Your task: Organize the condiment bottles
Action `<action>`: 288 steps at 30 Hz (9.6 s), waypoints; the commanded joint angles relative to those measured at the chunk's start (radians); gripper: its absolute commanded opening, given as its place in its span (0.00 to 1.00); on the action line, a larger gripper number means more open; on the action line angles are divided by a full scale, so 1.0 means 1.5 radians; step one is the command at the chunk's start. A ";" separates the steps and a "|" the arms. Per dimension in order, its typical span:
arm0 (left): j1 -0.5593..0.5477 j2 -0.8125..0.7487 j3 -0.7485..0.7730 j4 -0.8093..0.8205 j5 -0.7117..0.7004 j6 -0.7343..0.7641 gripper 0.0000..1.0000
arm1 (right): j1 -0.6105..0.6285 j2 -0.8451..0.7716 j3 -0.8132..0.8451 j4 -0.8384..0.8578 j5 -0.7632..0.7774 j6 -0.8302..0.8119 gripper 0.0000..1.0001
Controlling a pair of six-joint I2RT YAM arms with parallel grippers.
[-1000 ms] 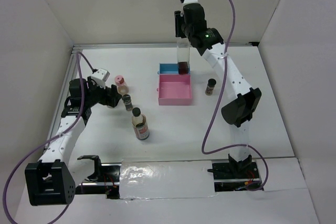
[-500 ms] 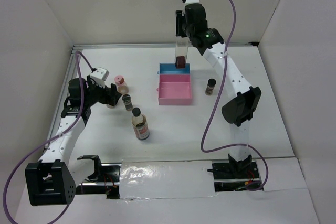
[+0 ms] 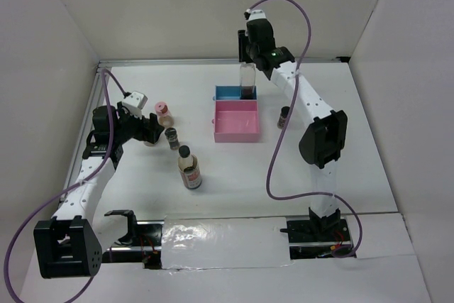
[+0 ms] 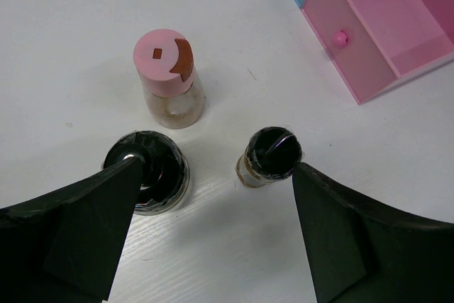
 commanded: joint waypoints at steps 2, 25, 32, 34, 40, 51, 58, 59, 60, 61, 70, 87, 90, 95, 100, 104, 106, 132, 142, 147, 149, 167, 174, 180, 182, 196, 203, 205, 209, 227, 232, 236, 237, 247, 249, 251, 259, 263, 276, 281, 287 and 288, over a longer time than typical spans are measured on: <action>0.005 -0.006 0.021 0.029 0.013 0.001 0.99 | -0.004 -0.025 -0.009 0.111 0.022 0.011 0.00; 0.004 -0.045 0.039 0.017 0.145 0.086 0.99 | -0.004 -0.127 -0.197 0.150 0.016 0.037 1.00; 0.026 -0.103 0.091 -0.162 0.383 0.195 0.99 | -0.007 -0.167 -0.233 0.164 -0.018 0.023 1.00; 0.034 -0.120 0.102 -0.193 0.417 0.218 0.99 | -0.009 -0.177 -0.236 0.160 -0.024 0.022 1.00; 0.076 -0.129 0.146 -0.340 0.485 0.332 0.99 | -0.013 -0.210 -0.270 0.160 -0.043 0.017 1.00; 0.041 -0.106 0.197 -0.577 0.633 0.523 0.99 | -0.031 -0.281 -0.325 0.126 -0.069 0.006 1.00; 0.000 -0.063 0.196 -0.559 0.581 0.523 0.99 | -0.030 -0.348 -0.393 0.135 -0.058 0.010 1.00; -0.007 -0.062 0.193 -0.545 0.577 0.501 0.99 | -0.028 -0.353 -0.400 0.134 -0.055 0.012 1.00; -0.024 -0.061 0.190 -0.527 0.569 0.485 0.99 | -0.028 -0.365 -0.409 0.134 -0.054 0.012 1.00; -0.035 -0.058 0.187 -0.501 0.550 0.471 0.99 | -0.029 -0.369 -0.414 0.132 -0.052 0.013 1.00; -0.137 -0.015 0.172 -0.479 0.486 0.478 0.99 | -0.027 -0.436 -0.475 0.111 -0.014 0.024 1.00; -0.165 -0.003 0.153 -0.394 0.498 0.382 0.74 | -0.037 -0.471 -0.509 0.095 0.013 0.028 1.00; -0.170 0.000 0.152 -0.388 0.507 0.377 0.76 | -0.041 -0.468 -0.507 0.093 0.014 0.026 1.00; -0.173 0.014 0.156 -0.381 0.510 0.367 0.55 | -0.046 -0.473 -0.507 0.090 0.021 0.022 1.00; -0.173 0.016 0.171 -0.384 0.517 0.356 0.11 | -0.056 -0.485 -0.522 0.089 0.021 0.028 1.00; -0.173 0.009 0.196 -0.329 0.466 0.288 0.00 | -0.074 -0.493 -0.545 0.095 0.011 0.047 1.00; -0.174 0.006 0.215 -0.299 0.438 0.230 0.00 | -0.094 -0.504 -0.565 0.104 -0.003 0.066 1.00; -0.253 0.392 0.677 0.140 0.127 -0.073 0.00 | -0.235 -0.466 -0.619 0.152 -0.096 0.104 1.00; -0.264 0.548 0.801 0.209 0.111 -0.082 0.00 | -0.259 -0.435 -0.611 0.168 -0.091 0.091 1.00; -0.264 0.584 0.824 0.213 0.117 -0.093 0.00 | -0.270 -0.408 -0.591 0.155 -0.093 0.083 1.00; -0.264 0.594 0.825 0.210 0.125 -0.098 0.00 | -0.272 -0.405 -0.586 0.151 -0.090 0.079 1.00; -0.264 0.641 0.798 0.243 0.135 -0.099 0.00 | -0.276 -0.439 -0.629 0.138 -0.104 0.072 1.00; -0.268 0.657 0.773 0.246 0.149 -0.083 0.00 | -0.268 -0.439 -0.652 0.121 -0.125 0.059 1.00; -0.270 0.660 0.729 0.268 0.144 -0.077 0.00 | -0.251 -0.429 -0.670 0.107 -0.140 0.060 1.00; -0.271 0.662 0.725 0.271 0.143 -0.073 0.00 | -0.245 -0.428 -0.686 0.116 -0.143 0.063 1.00; -0.275 0.657 0.704 0.267 0.131 -0.035 0.53 | -0.204 -0.321 -0.672 0.129 -0.153 0.045 0.95; -0.274 0.656 0.726 0.254 0.134 -0.035 0.82 | -0.192 -0.292 -0.664 0.148 -0.132 0.035 0.87; -0.275 0.654 0.731 0.251 0.135 -0.031 0.83 | -0.188 -0.279 -0.660 0.151 -0.127 0.031 0.83; -0.274 0.647 0.734 0.243 0.126 -0.028 0.98 | -0.183 -0.262 -0.657 0.164 -0.122 0.031 0.80; -0.274 0.482 0.656 0.169 0.082 0.004 0.99 | -0.133 -0.286 -0.643 0.161 -0.052 -0.004 0.07; -0.267 0.397 0.597 0.105 -0.006 -0.008 0.99 | -0.106 -0.375 -0.624 0.107 -0.011 -0.019 0.00; -0.253 0.296 0.521 0.034 -0.059 -0.032 0.99 | -0.071 -0.445 -0.603 0.089 -0.025 -0.044 0.00; -0.244 0.279 0.500 0.027 -0.066 -0.042 0.99 | -0.050 -0.449 -0.595 0.082 -0.041 -0.049 0.00; -0.205 0.106 0.345 -0.063 -0.118 -0.090 0.99 | 0.036 -0.319 -0.505 0.104 -0.071 -0.021 0.00; -0.200 0.092 0.324 -0.066 -0.122 -0.091 0.99 | 0.043 -0.291 -0.494 0.101 -0.077 -0.021 0.00; -0.193 0.071 0.309 -0.065 -0.124 -0.093 0.99 | 0.049 -0.277 -0.481 0.089 -0.072 -0.018 0.00; -0.169 0.049 0.286 -0.061 -0.107 -0.103 0.99 | 0.071 -0.246 -0.517 0.118 -0.043 0.024 0.00; -0.167 0.045 0.282 -0.058 -0.094 -0.106 0.99 | 0.079 -0.213 -0.519 0.142 -0.011 0.034 0.00; -0.156 0.038 0.266 -0.057 -0.080 -0.114 0.99 | 0.079 -0.159 -0.533 0.171 0.039 0.055 0.00; -0.153 0.039 0.266 -0.058 -0.074 -0.116 0.99 | 0.073 -0.143 -0.527 0.179 0.059 0.063 0.00; -0.147 0.040 0.264 -0.050 -0.071 -0.113 0.99 | 0.065 -0.126 -0.522 0.183 0.048 0.071 0.04; -0.145 0.040 0.264 -0.050 -0.070 -0.112 0.99 | 0.065 -0.126 -0.522 0.185 0.047 0.075 0.05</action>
